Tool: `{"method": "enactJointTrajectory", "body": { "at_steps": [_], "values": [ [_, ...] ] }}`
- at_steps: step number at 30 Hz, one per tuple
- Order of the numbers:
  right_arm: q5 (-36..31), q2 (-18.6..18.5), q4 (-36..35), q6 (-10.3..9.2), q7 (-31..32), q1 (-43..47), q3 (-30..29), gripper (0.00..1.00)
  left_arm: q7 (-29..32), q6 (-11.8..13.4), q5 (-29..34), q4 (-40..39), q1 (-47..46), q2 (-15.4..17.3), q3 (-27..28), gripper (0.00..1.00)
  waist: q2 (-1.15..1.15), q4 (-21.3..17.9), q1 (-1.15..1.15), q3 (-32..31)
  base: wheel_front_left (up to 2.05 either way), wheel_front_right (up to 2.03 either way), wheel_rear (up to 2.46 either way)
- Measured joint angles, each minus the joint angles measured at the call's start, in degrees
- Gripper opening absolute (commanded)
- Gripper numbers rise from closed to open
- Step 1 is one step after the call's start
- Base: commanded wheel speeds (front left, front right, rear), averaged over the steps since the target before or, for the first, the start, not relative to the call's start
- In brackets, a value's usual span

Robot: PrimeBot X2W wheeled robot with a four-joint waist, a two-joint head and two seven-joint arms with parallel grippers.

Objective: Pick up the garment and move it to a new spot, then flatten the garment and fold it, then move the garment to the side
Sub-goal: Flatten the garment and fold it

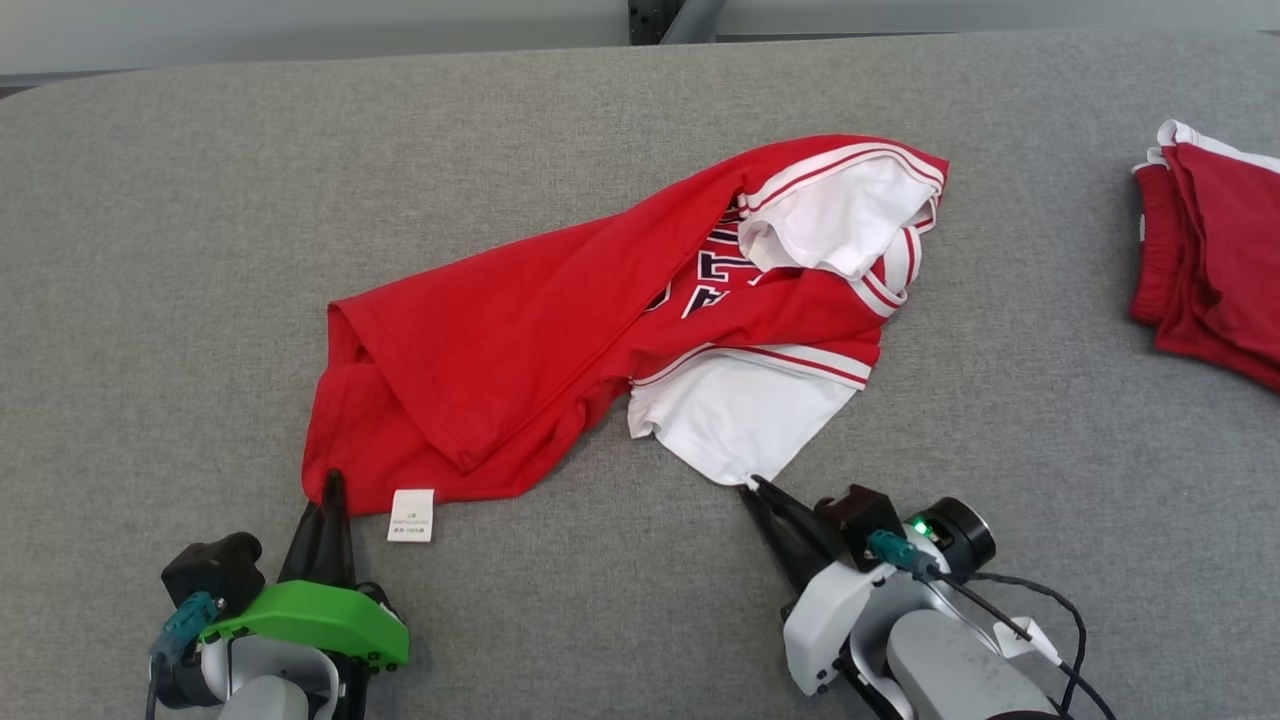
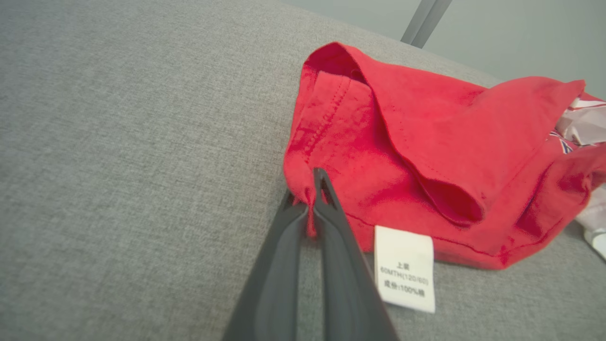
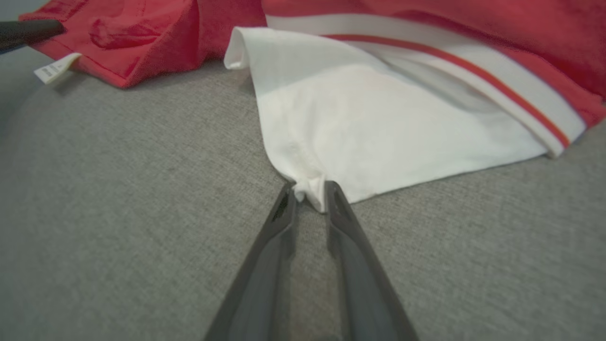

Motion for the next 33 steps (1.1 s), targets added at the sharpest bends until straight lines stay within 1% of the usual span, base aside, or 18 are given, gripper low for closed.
{"method": "enactJointTrajectory", "body": {
  "at_steps": [3,5,6,10,13,16,19,24,29,33],
  "values": [
    [1.16,0.07,0.26,0.03,0.01,-0.63,-2.14,0.0,0.0,0.0,0.02,-0.52,-0.04,-0.01,-0.08,0.0,0.0,0.05,0.0,-0.24,0.0,0.0,0.0],
    [1.49,-0.09,-1.03,0.01,0.24,-0.71,-4.03,0.0,0.0,0.0,0.33,-1.57,-0.05,0.0,0.2,0.0,0.0,0.02,0.0,-0.6,0.0,0.0,0.0],
    [1.46,-0.27,-3.72,-0.01,0.31,-0.71,-6.21,0.0,0.0,0.0,0.63,-2.77,-0.04,0.01,0.56,0.0,0.0,-0.07,0.0,-1.22,0.0,0.0,0.0],
    [1.09,-0.38,-10.14,-0.01,0.31,-0.71,-11.85,0.0,0.0,-0.04,2.57,-6.56,-0.08,0.86,1.51,0.0,0.0,-0.41,0.0,-3.15,0.0,0.0,0.0],
    [0.9,-2.03,-14.71,-0.02,0.32,-1.61,-15.38,0.0,0.0,-0.05,3.43,-9.29,-0.88,2.77,0.89,0.0,0.0,-0.77,0.0,-5.21,0.0,0.0,0.0],
    [0.87,-3.66,-19.5,-0.02,0.32,-3.71,-17.97,0.0,0.01,-0.07,4.2,-12.0,-3.53,5.72,-1.18,0.0,0.0,-1.18,0.0,-7.61,0.0,0.0,0.0],
    [1.04,-5.5,-23.64,-0.02,0.32,-6.37,-19.53,0.0,0.0,-0.07,4.42,-14.68,-7.23,9.67,-3.28,0.0,0.0,-1.56,0.0,-10.12,0.0,0.0,0.0],
    [2.21,-9.24,-29.93,-0.02,0.31,-13.2,-21.35,0.0,0.0,-0.07,3.86,-18.04,-16.1,16.24,-6.55,0.0,0.0,-2.14,0.0,-13.74,0.0,0.0,0.0],
    [4.09,-12.68,-33.67,-0.02,0.76,-19.46,-22.61,0.0,0.0,-0.08,2.65,-17.91,-25.2,22.54,-11.18,0.0,0.0,-2.63,0.0,-16.14,0.0,0.0,0.0],
    [4.5,-15.66,-35.16,-0.02,3.13,-25.08,-22.77,0.0,1.69,-0.08,0.65,-16.51,-31.78,25.48,-14.49,0.0,0.0,-3.12,0.0,-15.93,0.0,0.0,0.0]
  ]
}}
